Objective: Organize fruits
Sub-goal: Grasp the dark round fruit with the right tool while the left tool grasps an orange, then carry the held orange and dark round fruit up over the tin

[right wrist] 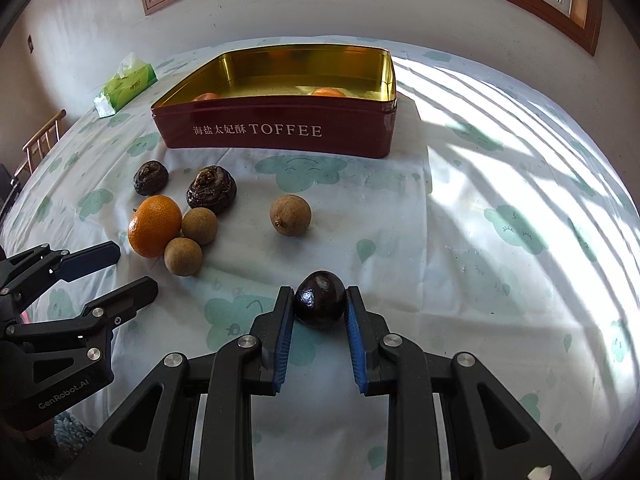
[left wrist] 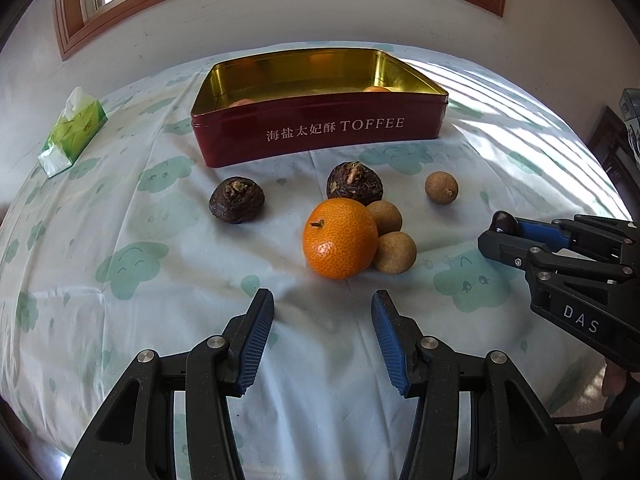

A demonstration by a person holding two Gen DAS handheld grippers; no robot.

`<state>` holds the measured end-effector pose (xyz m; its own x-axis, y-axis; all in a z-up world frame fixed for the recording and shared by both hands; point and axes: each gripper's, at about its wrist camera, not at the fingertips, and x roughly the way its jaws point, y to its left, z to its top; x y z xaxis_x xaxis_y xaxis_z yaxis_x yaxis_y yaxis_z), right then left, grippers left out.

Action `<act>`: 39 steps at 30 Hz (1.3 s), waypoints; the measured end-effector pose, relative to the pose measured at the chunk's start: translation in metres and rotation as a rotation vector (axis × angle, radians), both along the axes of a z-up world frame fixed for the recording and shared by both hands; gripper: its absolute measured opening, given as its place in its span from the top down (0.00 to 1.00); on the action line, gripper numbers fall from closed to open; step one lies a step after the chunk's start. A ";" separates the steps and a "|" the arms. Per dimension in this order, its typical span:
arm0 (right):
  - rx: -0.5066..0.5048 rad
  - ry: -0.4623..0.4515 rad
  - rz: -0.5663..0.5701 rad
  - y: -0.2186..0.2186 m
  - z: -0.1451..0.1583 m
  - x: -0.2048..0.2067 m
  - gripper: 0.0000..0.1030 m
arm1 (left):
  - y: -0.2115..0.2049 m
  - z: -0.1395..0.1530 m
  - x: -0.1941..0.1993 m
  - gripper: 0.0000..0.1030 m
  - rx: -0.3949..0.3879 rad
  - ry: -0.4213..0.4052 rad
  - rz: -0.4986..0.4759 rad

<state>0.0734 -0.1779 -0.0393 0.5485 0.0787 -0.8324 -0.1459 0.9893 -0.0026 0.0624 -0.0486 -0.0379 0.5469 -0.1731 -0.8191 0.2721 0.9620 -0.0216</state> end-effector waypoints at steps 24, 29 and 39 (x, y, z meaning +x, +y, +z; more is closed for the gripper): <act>-0.001 -0.027 0.000 -0.008 0.000 0.008 0.77 | -0.021 -0.001 0.035 0.47 -0.010 -0.003 0.002; -0.005 -0.028 0.001 -0.009 0.000 0.008 0.77 | -0.023 -0.001 0.032 0.57 -0.014 -0.013 -0.025; -0.018 -0.027 -0.001 -0.007 -0.001 0.009 0.77 | -0.023 -0.001 0.032 0.59 -0.011 -0.018 -0.025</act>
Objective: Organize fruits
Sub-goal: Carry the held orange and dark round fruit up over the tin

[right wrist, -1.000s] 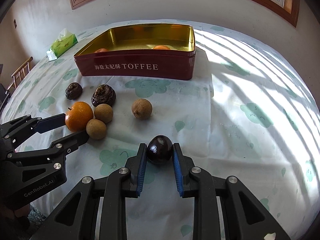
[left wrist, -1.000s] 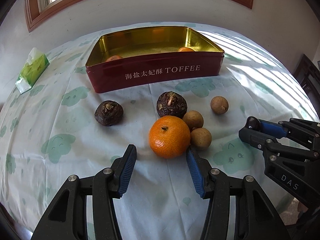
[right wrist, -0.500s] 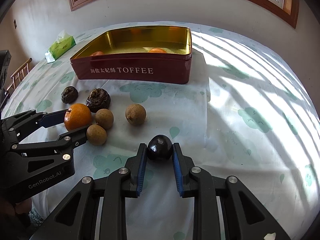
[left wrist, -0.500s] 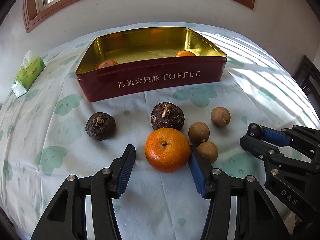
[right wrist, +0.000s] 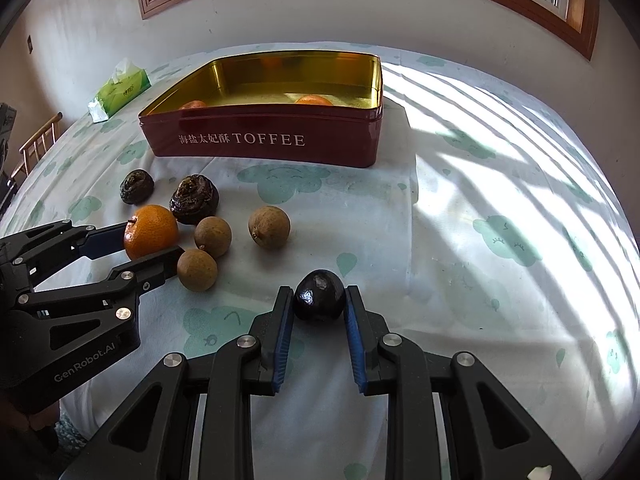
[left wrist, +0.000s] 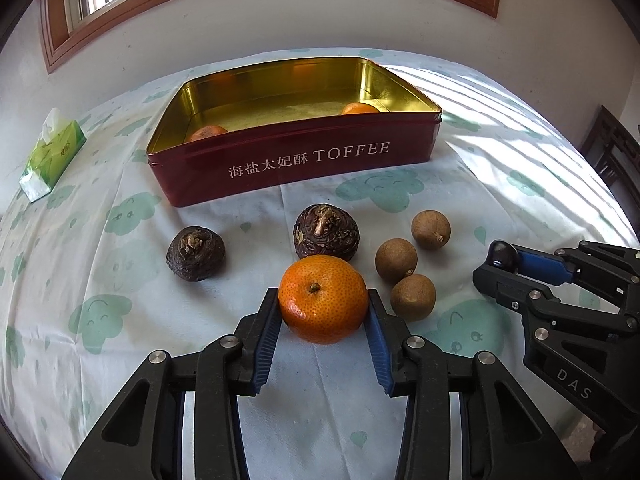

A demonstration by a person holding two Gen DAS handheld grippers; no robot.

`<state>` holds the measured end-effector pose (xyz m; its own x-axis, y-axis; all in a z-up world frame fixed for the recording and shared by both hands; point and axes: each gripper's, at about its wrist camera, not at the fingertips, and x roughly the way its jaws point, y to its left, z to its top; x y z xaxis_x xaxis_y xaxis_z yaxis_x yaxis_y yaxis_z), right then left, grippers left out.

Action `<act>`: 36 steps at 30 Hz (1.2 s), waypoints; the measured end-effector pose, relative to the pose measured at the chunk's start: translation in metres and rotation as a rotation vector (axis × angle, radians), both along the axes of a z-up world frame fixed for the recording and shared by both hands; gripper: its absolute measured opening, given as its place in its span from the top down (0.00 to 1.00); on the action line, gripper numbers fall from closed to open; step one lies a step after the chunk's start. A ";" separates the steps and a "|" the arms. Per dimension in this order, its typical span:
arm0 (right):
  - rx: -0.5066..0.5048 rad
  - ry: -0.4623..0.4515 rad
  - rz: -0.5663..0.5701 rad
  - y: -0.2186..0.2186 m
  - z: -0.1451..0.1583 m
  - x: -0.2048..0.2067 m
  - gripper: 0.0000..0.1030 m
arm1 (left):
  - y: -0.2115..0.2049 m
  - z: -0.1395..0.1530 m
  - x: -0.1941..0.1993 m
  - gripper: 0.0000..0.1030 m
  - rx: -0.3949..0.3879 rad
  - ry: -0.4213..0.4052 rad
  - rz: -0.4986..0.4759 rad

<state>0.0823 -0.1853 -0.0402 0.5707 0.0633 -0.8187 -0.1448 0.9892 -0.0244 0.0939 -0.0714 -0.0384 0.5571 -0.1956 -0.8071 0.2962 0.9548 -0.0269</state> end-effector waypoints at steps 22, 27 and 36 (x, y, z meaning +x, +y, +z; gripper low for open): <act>-0.024 0.026 -0.007 0.003 0.002 0.001 0.78 | 0.025 0.007 -0.005 0.59 -0.032 -0.002 0.057; -0.024 0.033 -0.018 0.001 0.004 0.001 0.78 | 0.027 0.011 -0.003 0.59 -0.041 -0.013 0.060; -0.010 0.011 -0.033 -0.006 0.019 0.007 0.78 | 0.033 0.023 0.002 0.59 -0.083 -0.040 0.052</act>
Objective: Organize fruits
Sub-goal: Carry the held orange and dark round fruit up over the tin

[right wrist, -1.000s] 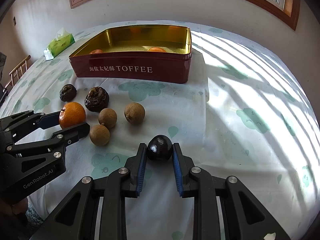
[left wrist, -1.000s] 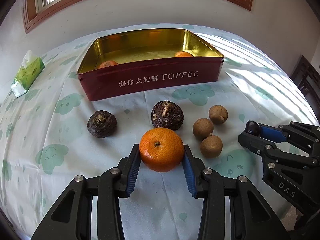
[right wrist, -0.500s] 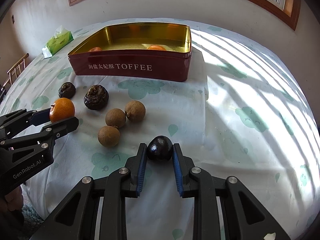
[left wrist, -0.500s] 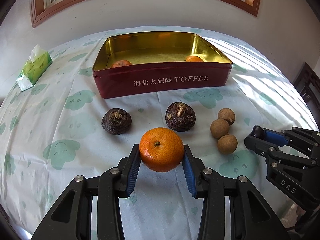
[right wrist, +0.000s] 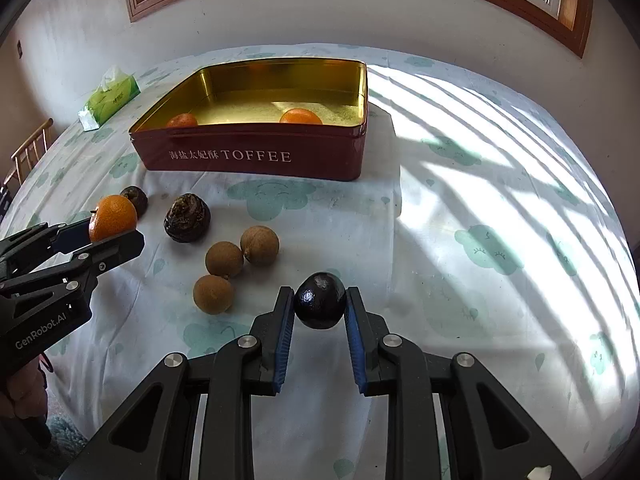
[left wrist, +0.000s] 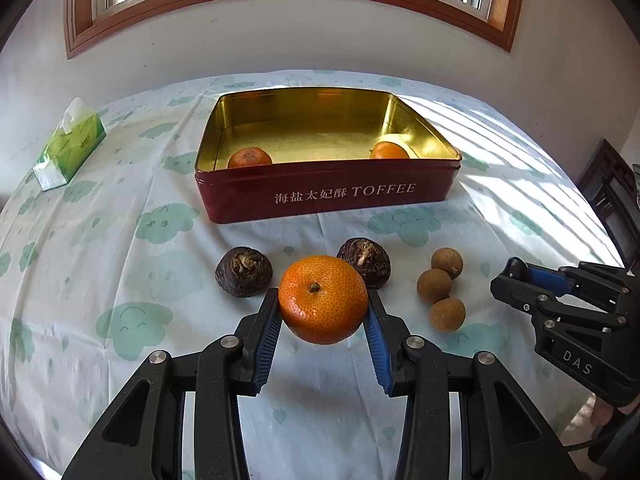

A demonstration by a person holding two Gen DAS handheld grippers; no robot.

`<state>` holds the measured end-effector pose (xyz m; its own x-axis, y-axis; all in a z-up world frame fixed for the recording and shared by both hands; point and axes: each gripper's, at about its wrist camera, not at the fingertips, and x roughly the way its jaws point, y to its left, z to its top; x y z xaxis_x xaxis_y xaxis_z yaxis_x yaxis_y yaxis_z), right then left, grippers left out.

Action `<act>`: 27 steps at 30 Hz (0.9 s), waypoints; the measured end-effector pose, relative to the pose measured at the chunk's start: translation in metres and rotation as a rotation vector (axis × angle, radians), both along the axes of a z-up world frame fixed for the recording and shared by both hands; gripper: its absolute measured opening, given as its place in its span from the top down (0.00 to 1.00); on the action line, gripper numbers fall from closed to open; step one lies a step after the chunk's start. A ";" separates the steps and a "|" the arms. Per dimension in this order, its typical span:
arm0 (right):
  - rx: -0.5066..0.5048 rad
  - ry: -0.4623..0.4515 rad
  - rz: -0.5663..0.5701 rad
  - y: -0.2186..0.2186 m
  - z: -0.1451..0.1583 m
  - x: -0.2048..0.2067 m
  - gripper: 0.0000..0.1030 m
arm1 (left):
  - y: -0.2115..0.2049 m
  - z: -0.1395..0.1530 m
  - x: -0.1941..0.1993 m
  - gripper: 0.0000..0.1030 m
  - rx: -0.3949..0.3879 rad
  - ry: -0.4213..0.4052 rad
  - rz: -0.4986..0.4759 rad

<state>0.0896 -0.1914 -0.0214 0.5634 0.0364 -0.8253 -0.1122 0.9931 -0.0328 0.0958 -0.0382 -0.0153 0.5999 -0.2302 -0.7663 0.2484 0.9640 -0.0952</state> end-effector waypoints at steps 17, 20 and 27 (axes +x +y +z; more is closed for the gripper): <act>0.031 -0.106 0.027 0.013 0.049 0.063 0.78 | 0.021 0.039 0.051 0.59 -0.013 -0.094 0.063; 0.033 -0.112 0.038 0.018 0.052 0.077 0.78 | 0.021 0.041 0.063 0.59 -0.016 -0.100 0.074; 0.018 -0.094 0.066 0.031 0.047 0.108 0.78 | 0.021 0.042 0.097 0.59 -0.002 -0.097 0.083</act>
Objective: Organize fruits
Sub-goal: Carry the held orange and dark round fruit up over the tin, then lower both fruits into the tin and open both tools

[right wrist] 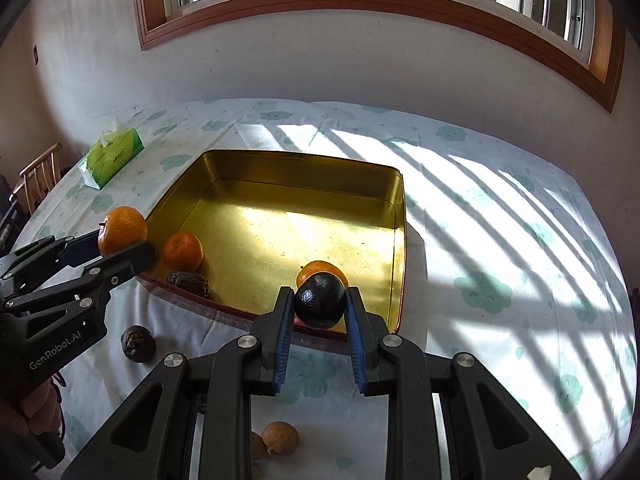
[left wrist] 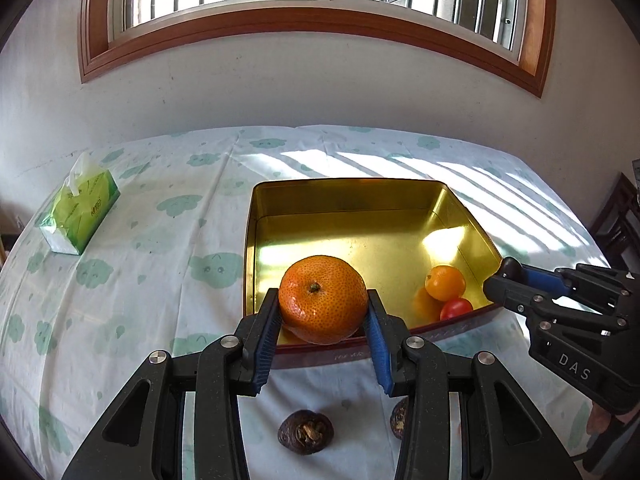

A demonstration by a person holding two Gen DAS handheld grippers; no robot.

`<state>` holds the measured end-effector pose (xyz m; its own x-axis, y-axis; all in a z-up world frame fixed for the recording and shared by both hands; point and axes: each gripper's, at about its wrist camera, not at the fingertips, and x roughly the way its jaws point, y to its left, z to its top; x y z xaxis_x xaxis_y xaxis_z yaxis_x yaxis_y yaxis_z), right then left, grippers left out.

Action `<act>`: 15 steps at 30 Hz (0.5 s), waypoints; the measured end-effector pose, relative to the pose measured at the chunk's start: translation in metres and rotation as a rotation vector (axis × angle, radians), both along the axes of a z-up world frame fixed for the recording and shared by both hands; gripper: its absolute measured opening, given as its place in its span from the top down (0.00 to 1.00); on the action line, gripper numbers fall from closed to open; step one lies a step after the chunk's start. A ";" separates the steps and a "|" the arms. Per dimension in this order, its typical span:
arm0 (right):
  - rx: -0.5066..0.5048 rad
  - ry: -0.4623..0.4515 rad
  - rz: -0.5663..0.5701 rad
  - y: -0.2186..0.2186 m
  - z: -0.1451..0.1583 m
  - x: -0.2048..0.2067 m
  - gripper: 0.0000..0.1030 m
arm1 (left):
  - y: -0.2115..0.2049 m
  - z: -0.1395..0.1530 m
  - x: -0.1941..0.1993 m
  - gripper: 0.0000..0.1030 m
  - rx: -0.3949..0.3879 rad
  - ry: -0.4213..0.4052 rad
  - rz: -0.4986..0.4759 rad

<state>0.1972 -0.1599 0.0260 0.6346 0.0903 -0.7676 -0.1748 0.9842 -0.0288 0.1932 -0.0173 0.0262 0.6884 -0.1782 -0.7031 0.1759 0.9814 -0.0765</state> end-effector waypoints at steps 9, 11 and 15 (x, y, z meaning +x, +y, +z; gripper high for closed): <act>-0.010 0.037 0.007 0.008 -0.016 0.035 0.78 | -0.001 -0.013 0.036 0.59 0.017 0.030 0.006; -0.012 0.037 0.006 0.009 -0.017 0.042 0.77 | -0.003 -0.016 0.040 0.59 0.025 0.033 0.002; -0.009 0.046 0.002 0.009 -0.021 0.055 0.77 | -0.004 -0.023 0.047 0.59 0.048 0.037 -0.003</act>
<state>0.2522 -0.1509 0.0048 0.5980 0.0843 -0.7970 -0.1785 0.9835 -0.0299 0.2405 -0.0217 0.0031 0.6617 -0.1455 -0.7356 0.1765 0.9837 -0.0358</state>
